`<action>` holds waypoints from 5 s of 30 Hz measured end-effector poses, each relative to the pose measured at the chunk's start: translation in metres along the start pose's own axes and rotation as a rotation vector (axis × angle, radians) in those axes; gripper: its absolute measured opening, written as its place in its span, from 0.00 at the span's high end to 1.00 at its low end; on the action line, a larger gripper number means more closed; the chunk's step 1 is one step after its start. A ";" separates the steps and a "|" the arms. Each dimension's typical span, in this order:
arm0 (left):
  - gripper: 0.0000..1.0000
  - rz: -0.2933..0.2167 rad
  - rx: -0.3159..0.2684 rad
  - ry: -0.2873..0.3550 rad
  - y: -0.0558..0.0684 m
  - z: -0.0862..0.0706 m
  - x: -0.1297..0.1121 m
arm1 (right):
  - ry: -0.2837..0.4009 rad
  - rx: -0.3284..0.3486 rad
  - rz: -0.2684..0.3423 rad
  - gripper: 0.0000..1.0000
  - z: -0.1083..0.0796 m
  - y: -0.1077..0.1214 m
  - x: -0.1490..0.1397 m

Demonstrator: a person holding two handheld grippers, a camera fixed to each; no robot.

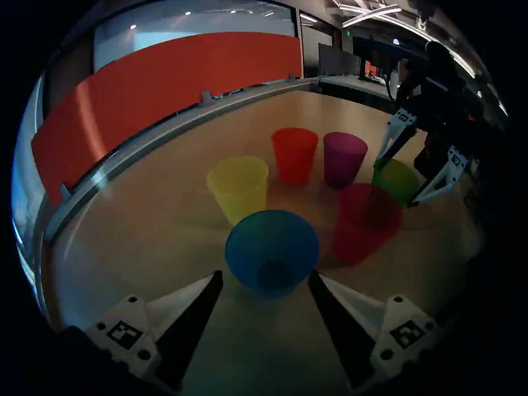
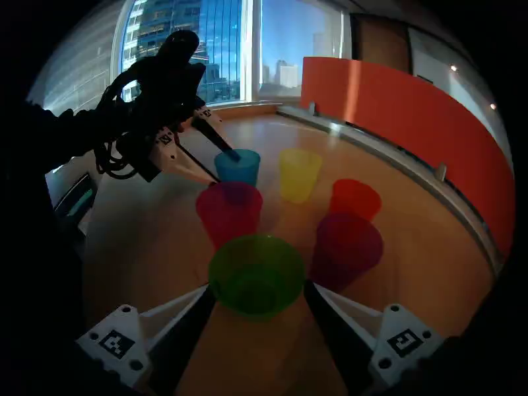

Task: Pour water

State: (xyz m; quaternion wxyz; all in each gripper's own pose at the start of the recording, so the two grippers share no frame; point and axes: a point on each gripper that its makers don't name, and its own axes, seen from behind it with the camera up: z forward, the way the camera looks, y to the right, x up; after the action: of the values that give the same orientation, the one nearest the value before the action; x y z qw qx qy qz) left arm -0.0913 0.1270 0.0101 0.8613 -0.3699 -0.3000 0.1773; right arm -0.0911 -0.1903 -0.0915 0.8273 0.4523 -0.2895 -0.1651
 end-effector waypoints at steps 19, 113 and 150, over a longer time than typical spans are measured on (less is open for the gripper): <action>0.03 -0.081 0.098 0.124 0.008 -0.055 -0.003 | 0.098 -0.148 0.067 0.00 -0.064 0.018 0.000; 0.04 -0.344 0.795 0.694 -0.070 -0.137 0.017 | 0.625 -0.923 0.363 0.00 -0.197 0.152 0.070; 0.04 -0.379 0.783 0.664 -0.086 -0.118 0.001 | 0.608 -0.953 0.384 0.01 -0.199 0.150 0.058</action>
State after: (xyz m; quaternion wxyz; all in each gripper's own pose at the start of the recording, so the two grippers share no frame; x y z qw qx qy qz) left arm -0.0069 0.0078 0.0095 0.9998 0.0029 0.0148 -0.0089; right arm 0.0804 -0.0106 -0.0302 0.9999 -0.0024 -0.0102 0.0128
